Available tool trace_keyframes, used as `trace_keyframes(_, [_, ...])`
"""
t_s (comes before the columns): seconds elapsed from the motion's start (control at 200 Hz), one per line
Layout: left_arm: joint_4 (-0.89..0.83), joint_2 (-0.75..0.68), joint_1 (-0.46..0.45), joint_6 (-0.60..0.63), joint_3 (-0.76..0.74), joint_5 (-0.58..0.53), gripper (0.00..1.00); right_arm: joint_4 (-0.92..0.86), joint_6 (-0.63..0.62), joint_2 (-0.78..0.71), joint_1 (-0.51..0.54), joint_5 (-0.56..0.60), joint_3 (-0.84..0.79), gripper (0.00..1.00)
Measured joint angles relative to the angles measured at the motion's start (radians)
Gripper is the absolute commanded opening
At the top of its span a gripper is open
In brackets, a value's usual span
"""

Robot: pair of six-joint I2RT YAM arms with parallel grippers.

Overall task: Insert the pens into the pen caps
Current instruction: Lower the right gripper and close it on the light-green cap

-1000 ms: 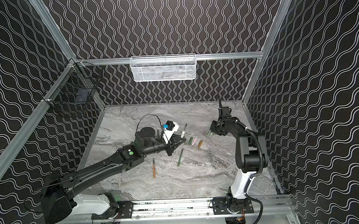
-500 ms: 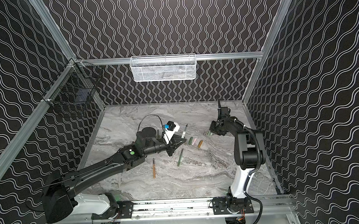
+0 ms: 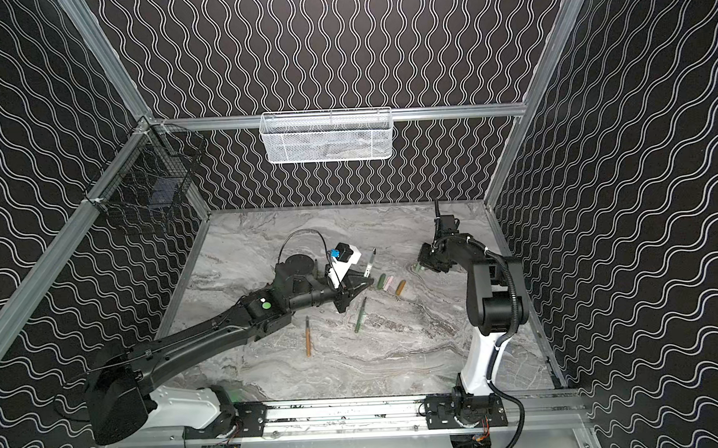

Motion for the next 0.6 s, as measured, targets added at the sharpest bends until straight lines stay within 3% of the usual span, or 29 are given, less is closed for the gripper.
trace_keyframes(0.601, [-0.002, 0.000, -0.003, 0.000, 0.005, 0.003, 0.00, -0.001, -0.001, 0.054, 0.000, -0.008, 0.031, 0.28])
